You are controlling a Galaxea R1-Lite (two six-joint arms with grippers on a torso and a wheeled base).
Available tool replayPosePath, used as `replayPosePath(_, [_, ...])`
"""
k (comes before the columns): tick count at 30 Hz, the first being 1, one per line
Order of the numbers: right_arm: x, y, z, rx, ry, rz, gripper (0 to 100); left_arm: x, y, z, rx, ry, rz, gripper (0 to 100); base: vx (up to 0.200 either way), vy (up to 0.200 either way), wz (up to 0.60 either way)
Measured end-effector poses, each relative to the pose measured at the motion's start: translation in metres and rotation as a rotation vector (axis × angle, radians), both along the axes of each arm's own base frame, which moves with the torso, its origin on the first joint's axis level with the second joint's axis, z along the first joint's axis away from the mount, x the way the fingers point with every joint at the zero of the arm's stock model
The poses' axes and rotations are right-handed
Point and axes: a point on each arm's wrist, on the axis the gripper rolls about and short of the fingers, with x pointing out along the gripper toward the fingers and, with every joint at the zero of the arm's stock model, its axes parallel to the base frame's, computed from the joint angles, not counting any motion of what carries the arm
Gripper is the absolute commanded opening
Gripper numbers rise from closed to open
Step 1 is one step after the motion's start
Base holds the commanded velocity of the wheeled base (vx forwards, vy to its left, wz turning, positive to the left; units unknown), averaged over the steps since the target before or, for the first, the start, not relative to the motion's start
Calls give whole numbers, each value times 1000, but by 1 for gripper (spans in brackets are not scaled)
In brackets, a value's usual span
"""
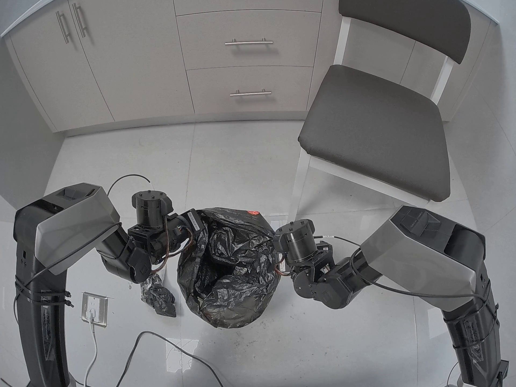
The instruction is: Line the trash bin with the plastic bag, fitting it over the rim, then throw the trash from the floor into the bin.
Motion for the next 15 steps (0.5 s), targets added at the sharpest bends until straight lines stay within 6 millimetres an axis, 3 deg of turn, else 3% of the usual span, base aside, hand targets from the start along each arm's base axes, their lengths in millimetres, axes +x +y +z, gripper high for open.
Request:
replayPosePath(8, [-1,-4,-1,-7,6,-5,100,0,0,0,0,0,0,0,0,0,0])
replayPosePath(15, [15,-6,10,-1,-32,-13,100,1,0,0,-1,-2,1,0,0,0,0])
